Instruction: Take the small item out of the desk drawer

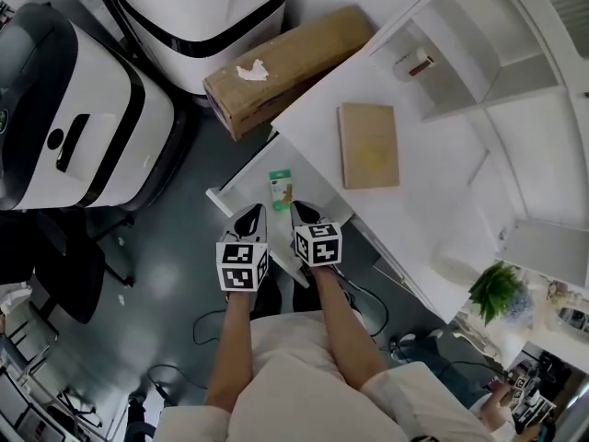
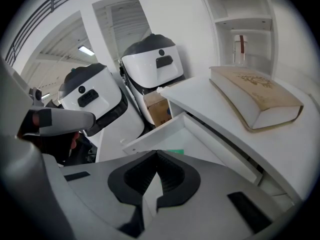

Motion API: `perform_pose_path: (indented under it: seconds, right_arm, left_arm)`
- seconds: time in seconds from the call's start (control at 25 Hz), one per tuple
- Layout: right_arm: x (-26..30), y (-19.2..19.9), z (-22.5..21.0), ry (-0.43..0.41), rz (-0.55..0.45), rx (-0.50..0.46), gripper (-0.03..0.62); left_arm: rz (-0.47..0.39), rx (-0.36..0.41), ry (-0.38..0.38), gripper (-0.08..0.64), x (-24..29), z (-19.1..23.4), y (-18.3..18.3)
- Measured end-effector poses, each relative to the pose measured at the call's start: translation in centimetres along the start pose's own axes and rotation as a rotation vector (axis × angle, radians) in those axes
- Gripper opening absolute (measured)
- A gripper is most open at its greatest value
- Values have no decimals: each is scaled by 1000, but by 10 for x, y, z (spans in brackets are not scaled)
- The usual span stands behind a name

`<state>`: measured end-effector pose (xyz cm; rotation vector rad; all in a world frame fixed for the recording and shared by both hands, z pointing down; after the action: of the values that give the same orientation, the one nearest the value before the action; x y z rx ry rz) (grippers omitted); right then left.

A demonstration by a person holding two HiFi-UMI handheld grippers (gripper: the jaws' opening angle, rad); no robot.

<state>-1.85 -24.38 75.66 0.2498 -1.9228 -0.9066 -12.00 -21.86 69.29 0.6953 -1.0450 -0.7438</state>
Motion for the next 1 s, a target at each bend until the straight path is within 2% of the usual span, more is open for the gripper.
perform_pose_path:
  seconds: [0.52, 0.8, 1.0]
  right_arm:
    - [31, 28, -12, 33, 75, 34, 28]
    - [50, 36, -19, 49, 95, 52, 75]
    - [71, 50, -27, 78, 142, 4, 121]
  left_arm:
    - [37, 12, 45, 17, 21, -3, 7]
    - [43, 15, 44, 17, 22, -5, 7]
    - [52, 21, 46, 17, 20, -4, 9]
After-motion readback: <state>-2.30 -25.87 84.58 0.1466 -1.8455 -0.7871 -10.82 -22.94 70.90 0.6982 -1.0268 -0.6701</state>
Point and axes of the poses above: the fingertips, and each gripper's own axes: x forward along the fingers, z to its left, y out of its underside, the point moved 2 cm from there along -x, backward along the fingers, and after that the axes turned 8 degrees about -z, right-handed, at the moved point
